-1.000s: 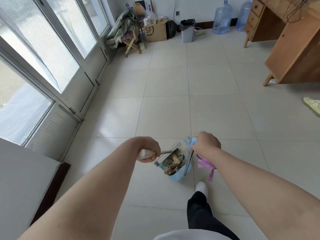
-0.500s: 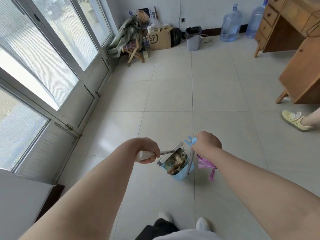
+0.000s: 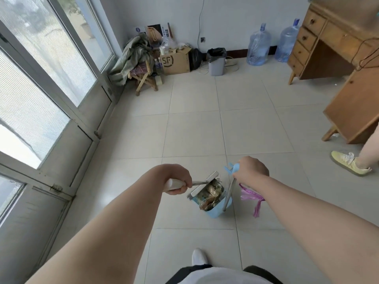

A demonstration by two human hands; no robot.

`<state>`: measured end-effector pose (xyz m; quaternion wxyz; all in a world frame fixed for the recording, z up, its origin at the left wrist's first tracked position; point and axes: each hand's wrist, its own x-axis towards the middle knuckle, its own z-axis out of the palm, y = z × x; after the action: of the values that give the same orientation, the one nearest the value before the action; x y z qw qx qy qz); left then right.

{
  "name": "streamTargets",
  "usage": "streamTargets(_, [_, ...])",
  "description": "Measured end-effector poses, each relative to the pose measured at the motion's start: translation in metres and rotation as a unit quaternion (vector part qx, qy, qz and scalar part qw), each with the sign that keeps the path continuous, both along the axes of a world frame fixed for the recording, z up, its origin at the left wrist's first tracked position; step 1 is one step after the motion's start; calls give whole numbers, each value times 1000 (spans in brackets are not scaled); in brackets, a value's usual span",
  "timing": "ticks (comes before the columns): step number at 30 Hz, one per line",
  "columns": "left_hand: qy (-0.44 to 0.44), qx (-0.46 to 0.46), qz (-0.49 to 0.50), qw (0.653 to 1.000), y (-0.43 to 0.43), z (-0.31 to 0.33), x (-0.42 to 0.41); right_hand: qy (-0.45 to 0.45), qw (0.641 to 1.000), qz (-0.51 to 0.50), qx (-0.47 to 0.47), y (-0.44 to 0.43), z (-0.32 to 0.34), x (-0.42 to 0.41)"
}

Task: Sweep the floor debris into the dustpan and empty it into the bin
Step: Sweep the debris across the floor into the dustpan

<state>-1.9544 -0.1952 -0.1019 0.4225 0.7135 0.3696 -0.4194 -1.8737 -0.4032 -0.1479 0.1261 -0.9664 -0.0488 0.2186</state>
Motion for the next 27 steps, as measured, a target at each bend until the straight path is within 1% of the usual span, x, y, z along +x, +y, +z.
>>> streamTargets(7, [-15, 19, -35, 999, 51, 9, 93, -9, 999, -46, 11, 45, 5, 81])
streamTargets(11, [-9, 32, -46, 998, 66, 11, 154, -5, 999, -47, 20, 63, 4, 138])
streamTargets(18, [-2, 44, -69, 997, 74, 11, 279, -3, 998, -52, 33, 80, -1, 259])
streamTargets(27, [-20, 42, -50, 998, 84, 26, 425, -14, 999, -37, 29, 95, 18, 409])
